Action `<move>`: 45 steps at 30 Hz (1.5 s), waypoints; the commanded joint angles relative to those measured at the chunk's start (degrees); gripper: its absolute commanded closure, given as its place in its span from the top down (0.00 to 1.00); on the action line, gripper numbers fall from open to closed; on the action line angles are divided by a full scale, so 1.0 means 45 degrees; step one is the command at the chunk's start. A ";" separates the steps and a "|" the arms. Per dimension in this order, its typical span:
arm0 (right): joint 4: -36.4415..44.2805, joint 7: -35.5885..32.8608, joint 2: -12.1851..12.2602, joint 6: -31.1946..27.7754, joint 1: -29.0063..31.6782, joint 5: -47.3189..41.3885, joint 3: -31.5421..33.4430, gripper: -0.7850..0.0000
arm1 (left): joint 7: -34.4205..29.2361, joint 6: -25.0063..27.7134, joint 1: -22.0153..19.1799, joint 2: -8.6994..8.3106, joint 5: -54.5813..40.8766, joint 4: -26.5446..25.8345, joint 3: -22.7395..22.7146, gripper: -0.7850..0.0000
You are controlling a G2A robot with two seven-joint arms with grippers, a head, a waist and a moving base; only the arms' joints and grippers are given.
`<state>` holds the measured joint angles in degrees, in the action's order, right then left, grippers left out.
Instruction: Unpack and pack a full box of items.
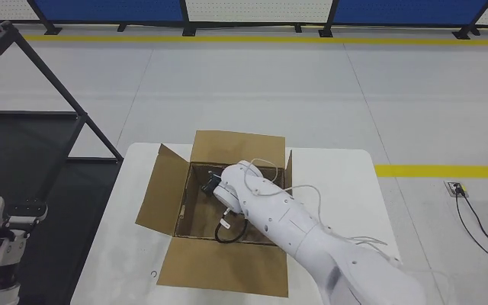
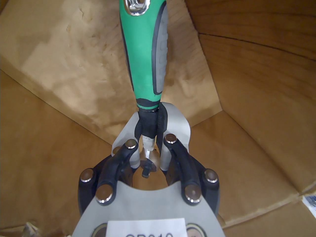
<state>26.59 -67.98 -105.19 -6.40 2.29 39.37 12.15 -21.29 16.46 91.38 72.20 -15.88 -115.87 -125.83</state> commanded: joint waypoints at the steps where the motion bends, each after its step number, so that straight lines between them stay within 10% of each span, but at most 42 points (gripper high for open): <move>1: -0.0493 0.0084 -0.0215 -0.0220 0.0053 -0.0008 0.0010 0.00 | 0.0000 0.0000 0.0000 0.0000 0.0000 0.0000 0.0000 1.00; 21: -0.2931 0.0773 -0.1337 -0.1139 0.0014 0.0024 0.0434 0.20 | 0.0000 0.0000 0.0000 0.0000 0.0000 0.0000 0.0000 1.00; 45: -0.1374 0.0895 -0.1256 -0.0732 -0.0921 0.0275 0.1325 0.29 | 0.0000 0.0000 0.0000 0.0000 0.0000 0.0000 0.0000 1.00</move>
<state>19.29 -64.14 -111.23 -9.87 -1.70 40.51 17.73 -21.29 16.46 91.38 72.20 -15.88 -115.87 -125.83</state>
